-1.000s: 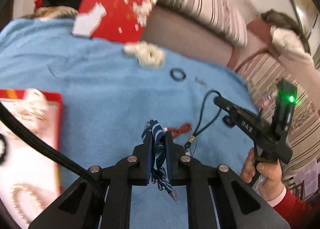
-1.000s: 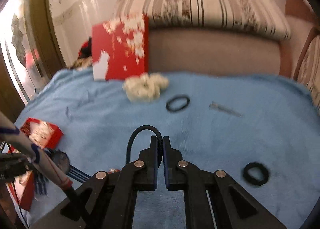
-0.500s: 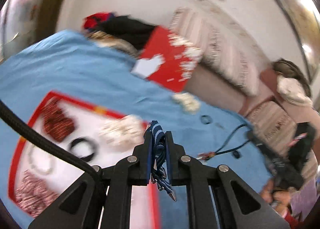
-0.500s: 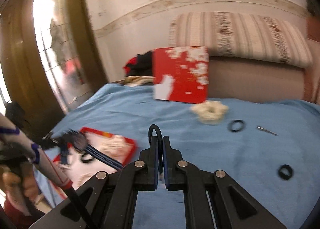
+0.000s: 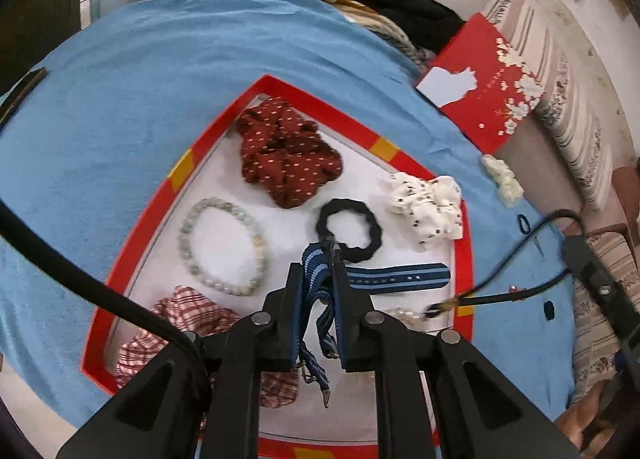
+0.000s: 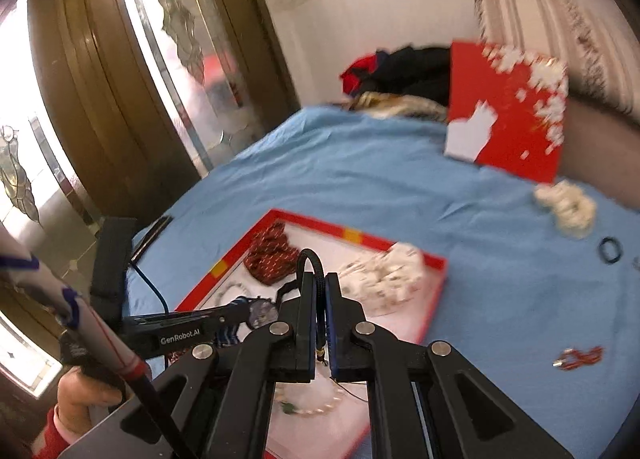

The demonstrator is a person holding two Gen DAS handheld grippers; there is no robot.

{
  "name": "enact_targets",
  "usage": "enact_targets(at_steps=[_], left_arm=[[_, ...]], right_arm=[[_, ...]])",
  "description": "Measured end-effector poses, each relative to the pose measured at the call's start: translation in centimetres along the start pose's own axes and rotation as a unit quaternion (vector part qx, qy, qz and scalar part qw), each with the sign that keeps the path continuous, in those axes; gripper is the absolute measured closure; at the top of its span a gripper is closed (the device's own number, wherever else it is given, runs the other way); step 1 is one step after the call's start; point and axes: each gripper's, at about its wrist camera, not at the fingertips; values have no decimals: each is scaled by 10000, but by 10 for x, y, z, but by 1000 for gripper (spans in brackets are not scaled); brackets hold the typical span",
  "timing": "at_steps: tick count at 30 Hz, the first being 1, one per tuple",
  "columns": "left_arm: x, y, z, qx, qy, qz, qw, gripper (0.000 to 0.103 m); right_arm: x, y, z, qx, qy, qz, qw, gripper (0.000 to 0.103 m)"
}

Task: Organize jewelry
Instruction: 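Carry the watch into the tray with left tool while right tool carries black cord necklace there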

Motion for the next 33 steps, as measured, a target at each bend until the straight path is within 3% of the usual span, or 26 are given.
enact_targets(at_steps=[3,8,10,19,21,23,25,33], left_arm=[[-1,-8,1,-79,-228,-96,9997,85],[8,-20,2,-279,-495,-180,9982,82],[5,-20,1,-313,-462,-92,9984,81],[-23,-9,-2,-308,44,543,9980,57],[-26,-7,-2,-280,145,572,9979,55],[-29,-6,-3,-282,222,603,9975,55],[-30,-6,-4,-323,280,611,9972,53],[-32,-3,-7,-404,405,641,9963,52]], right_arm=[[26,2,5,177,-273,-11,9995,98],[62,20,15,301,-748,370,9961,98],[69,26,18,273,-863,547,9944,98],[67,30,21,-160,-962,1200,9880,97],[66,30,20,-232,-988,1308,9862,92],[64,31,19,-224,-976,1336,9860,70],[58,32,18,-206,-891,1388,9861,57],[18,40,25,-197,-655,1452,9870,45]])
Point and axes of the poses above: each gripper's, at about its wrist camera, not at the fingertips, and x roughly the way its jaws point, y to its right, z to its underside, and after that the axes turned 9 degrees about -x, right-handed
